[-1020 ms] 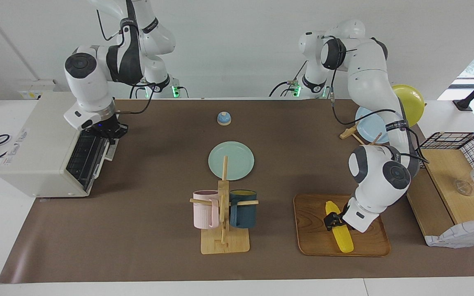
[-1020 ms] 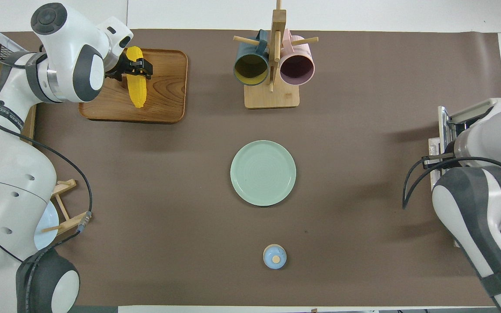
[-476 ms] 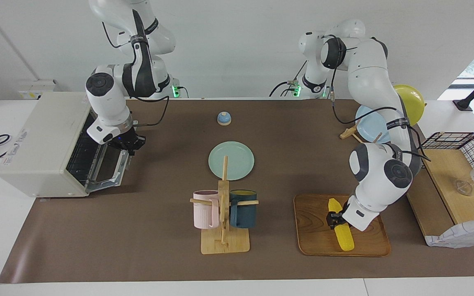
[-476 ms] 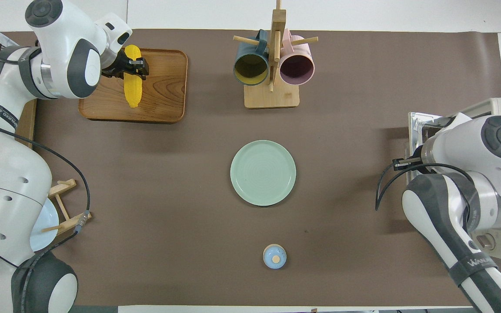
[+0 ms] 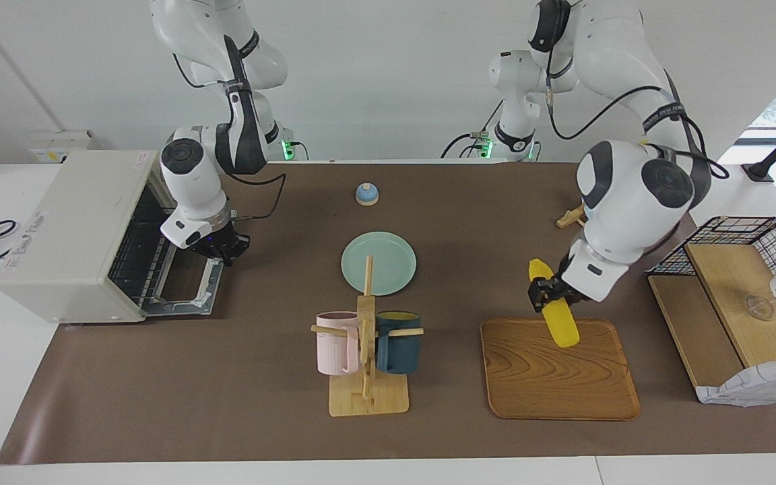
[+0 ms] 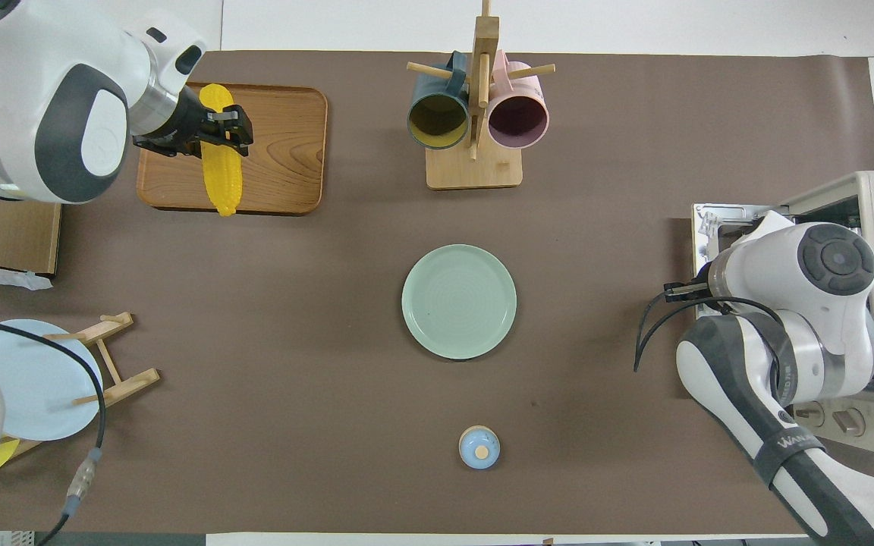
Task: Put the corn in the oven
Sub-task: 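Grasp the corn with the left gripper while the right gripper pulls the door, then carry the yellow corn with the left gripper over the pale green plate, then release the corn on the plate while the right gripper moves toward it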
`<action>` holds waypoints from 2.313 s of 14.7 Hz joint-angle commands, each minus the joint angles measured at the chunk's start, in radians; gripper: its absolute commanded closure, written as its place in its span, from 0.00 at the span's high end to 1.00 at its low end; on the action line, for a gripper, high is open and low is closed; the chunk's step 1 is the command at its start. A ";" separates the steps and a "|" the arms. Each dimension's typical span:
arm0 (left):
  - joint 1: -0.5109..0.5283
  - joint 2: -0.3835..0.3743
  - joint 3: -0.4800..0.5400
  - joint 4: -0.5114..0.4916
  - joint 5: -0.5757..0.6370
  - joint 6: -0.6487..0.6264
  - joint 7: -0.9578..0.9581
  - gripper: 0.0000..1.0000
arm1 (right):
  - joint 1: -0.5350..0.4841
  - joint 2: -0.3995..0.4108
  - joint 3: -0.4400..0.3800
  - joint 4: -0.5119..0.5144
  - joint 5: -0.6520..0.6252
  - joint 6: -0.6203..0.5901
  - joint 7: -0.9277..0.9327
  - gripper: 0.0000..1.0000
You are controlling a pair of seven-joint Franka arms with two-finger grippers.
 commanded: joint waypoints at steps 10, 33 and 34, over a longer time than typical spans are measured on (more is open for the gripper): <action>-0.472 -0.233 0.015 -0.572 -0.029 0.447 -0.425 0.00 | -0.017 0.012 -0.040 -0.028 0.037 -0.003 -0.011 0.00; -0.364 -0.222 0.021 -0.444 -0.020 0.303 -0.331 1.00 | 0.129 0.010 0.009 0.125 0.065 -0.165 0.122 1.00; -0.316 -0.226 0.021 -0.389 -0.020 0.202 -0.287 1.00 | 0.129 0.010 0.039 0.142 0.081 -0.170 0.125 1.00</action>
